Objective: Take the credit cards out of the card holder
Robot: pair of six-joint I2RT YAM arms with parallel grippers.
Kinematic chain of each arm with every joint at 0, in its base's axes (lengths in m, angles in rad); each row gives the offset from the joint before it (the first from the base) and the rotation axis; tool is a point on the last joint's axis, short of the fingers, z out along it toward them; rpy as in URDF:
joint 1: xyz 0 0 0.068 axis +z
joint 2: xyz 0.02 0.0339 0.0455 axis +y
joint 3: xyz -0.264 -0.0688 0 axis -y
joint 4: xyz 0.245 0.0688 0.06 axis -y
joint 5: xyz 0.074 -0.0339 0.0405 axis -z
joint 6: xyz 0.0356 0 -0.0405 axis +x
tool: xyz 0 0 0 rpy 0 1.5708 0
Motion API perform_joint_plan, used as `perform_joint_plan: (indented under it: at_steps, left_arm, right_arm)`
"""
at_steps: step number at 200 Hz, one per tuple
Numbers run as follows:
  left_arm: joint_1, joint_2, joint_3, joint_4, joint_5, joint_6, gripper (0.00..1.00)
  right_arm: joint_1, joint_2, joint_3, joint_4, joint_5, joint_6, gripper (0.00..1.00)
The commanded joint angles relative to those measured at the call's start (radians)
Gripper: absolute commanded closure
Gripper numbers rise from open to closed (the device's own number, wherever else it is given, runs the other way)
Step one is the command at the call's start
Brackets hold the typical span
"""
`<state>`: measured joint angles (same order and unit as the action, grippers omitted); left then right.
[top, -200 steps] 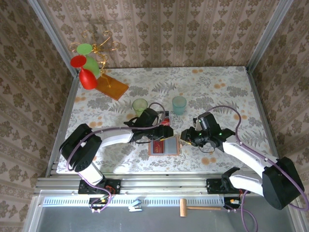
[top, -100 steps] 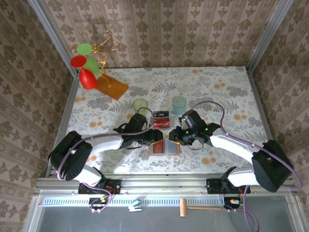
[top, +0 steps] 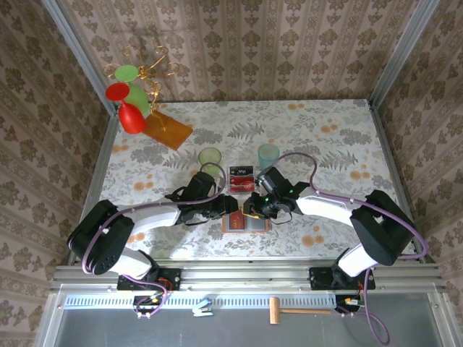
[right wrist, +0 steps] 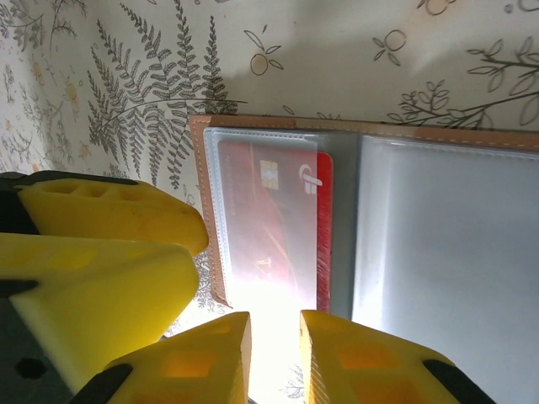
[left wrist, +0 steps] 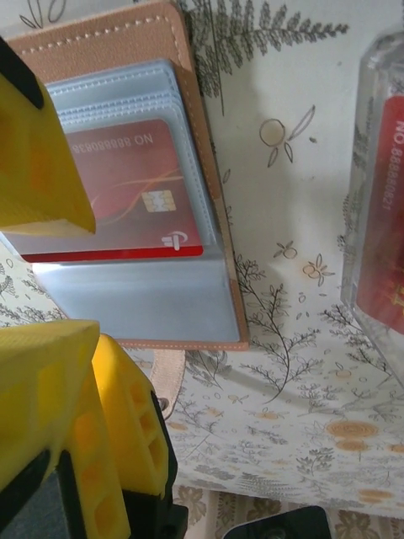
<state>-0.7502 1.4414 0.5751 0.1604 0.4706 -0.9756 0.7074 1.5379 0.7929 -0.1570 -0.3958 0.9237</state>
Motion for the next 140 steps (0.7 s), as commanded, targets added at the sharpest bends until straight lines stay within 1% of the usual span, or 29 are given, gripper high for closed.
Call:
perform_joint_plan:
  at_steps: [1, 64, 99, 140]
  left_arm:
    - [0.009, -0.022, -0.017, -0.028, -0.019, 0.033, 0.70]
    - [0.009, 0.006, -0.040, -0.001, -0.023, 0.030, 0.77]
    - [0.009, 0.010, -0.058, 0.017, -0.026, 0.024, 0.80]
    - [0.009, 0.020, -0.076, 0.031, -0.026, 0.024, 0.81]
  right_arm:
    - [0.009, 0.025, 0.032, 0.017, 0.013, 0.009, 0.79]
    - [0.011, 0.067, 0.041, 0.024, 0.008, 0.000, 0.83]
    - [0.015, 0.086, 0.046, 0.028, 0.003, 0.000, 0.85]
    - [0.025, 0.113, 0.065, 0.030, -0.005, -0.002, 0.85]
